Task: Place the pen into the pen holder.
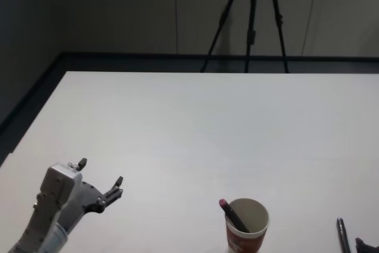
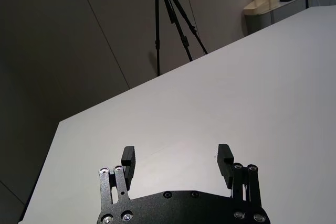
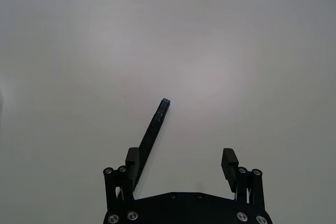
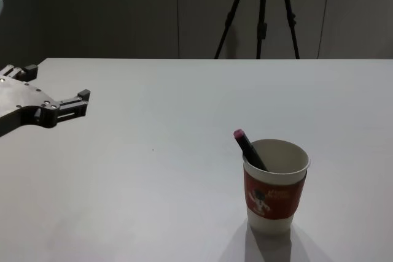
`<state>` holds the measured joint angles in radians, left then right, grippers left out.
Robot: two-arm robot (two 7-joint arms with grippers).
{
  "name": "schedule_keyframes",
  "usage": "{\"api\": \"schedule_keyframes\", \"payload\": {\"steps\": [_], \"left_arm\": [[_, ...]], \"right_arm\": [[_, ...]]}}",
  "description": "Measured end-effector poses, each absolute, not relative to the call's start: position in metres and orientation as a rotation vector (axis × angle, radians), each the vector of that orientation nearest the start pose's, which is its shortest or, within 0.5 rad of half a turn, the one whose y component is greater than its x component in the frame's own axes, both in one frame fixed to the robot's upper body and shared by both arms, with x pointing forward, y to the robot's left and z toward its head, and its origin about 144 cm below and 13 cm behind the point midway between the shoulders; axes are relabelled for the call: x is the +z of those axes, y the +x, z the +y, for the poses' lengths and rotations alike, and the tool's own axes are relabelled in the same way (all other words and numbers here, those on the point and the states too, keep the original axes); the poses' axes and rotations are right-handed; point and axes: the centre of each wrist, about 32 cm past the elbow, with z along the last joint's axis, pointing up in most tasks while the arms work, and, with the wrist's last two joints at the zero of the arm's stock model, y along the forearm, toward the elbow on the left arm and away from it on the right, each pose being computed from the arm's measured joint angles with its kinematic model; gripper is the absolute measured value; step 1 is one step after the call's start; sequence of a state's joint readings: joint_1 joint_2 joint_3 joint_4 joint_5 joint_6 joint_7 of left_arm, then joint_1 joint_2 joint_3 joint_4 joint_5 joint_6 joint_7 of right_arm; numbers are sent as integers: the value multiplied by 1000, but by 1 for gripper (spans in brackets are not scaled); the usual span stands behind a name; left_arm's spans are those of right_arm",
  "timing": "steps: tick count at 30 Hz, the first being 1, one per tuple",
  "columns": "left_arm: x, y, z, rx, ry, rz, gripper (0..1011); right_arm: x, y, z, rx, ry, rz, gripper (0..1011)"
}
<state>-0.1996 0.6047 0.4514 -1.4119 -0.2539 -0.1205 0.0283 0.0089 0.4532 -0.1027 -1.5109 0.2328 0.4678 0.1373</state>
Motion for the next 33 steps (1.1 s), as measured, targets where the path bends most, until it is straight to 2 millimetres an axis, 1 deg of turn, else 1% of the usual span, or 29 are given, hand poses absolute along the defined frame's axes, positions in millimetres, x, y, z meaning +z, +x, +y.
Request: {"api": "schedule_keyframes", "payload": {"steps": [16,33], "left_arm": [[1140,489,310,1248,304,-285,1001],[1140,489,310,1248,304,-285,1001]], "right_arm": [[1133,468,-330,-1370,-605,341,1001],[1128,476,-315,-1375,-619,402,1001]]}}
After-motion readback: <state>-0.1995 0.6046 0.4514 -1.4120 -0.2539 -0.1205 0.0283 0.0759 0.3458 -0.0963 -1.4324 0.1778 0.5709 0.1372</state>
